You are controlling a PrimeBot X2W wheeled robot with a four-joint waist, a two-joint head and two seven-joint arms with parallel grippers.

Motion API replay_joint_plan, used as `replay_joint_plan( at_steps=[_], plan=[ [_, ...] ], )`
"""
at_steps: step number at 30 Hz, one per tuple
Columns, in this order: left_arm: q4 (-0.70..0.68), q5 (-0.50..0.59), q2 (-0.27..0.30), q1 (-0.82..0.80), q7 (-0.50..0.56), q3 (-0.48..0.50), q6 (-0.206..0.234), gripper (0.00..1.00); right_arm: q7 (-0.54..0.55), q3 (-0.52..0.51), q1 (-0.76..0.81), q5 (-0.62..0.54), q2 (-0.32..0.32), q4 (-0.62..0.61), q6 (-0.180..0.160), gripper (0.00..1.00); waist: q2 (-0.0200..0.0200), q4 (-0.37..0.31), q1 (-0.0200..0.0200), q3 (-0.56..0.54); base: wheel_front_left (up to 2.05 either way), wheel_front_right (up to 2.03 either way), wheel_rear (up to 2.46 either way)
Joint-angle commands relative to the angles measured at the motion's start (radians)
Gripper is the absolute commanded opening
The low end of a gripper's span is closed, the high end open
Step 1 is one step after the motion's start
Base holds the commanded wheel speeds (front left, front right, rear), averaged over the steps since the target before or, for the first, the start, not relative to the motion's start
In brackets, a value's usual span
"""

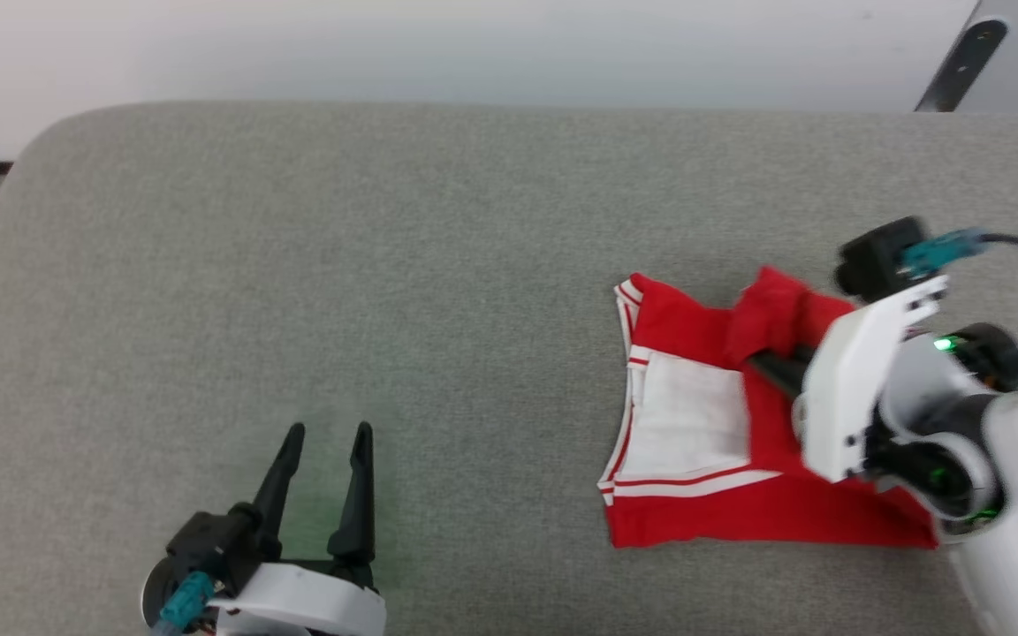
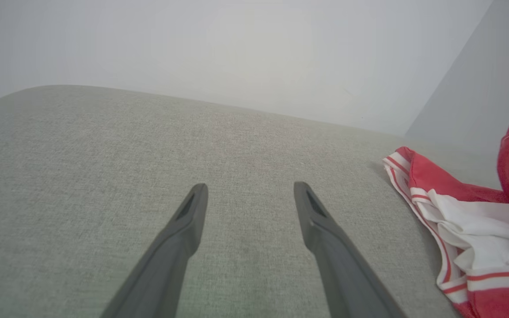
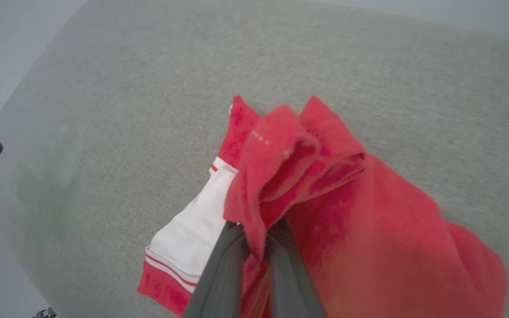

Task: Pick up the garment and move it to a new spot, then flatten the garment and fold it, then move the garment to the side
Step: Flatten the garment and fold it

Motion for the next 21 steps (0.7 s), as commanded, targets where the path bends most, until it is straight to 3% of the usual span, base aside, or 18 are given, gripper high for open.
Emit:
replay_joint_plan(
  at_steps=[1,9,15,17,19,21],
  plan=[
    [-0.003,-0.008,-0.001,-0.017,0.001,0.0,0.003,1.0,-0.011,0.032,-0.015,0.004,0.016,0.023,-0.001,0.0,-0.0001,0.024,0.0,0.021,0.0,0.0,0.0],
    [0.0,-0.022,-0.001,-0.037,0.001,-0.014,0.012,1.0,-0.087,0.139,-0.054,0.013,0.077,0.131,-0.001,0.0,-0.0001,0.047,0.0,0.044,0.0,0.0,0.0],
    [0.001,-0.029,-0.001,-0.042,0.001,-0.012,0.018,1.0,-0.14,0.177,-0.078,0.008,0.076,0.184,-0.001,0.0,-0.0001,0.046,0.0,0.044,0.0,0.0,0.0],
    [0.001,-0.029,-0.001,-0.044,0.001,-0.009,0.018,1.0,-0.156,0.187,-0.082,0.008,0.073,0.195,-0.001,0.27,-0.0001,0.043,0.0,0.043,0.0,0.0,0.0],
    [0.0,-0.03,-0.001,-0.046,0.001,-0.007,0.019,1.0,-0.165,0.198,-0.087,0.017,0.071,0.202,-0.001,0.46,-0.0001,0.038,0.0,0.041,0.0,0.0,0.0],
    [0.001,-0.032,-0.001,-0.047,0.001,-0.008,0.018,1.0,-0.177,0.202,-0.094,0.021,0.069,0.204,-0.001,1.0,-0.0001,0.031,0.0,0.039,0.0,0.0,0.0]
  ],
)
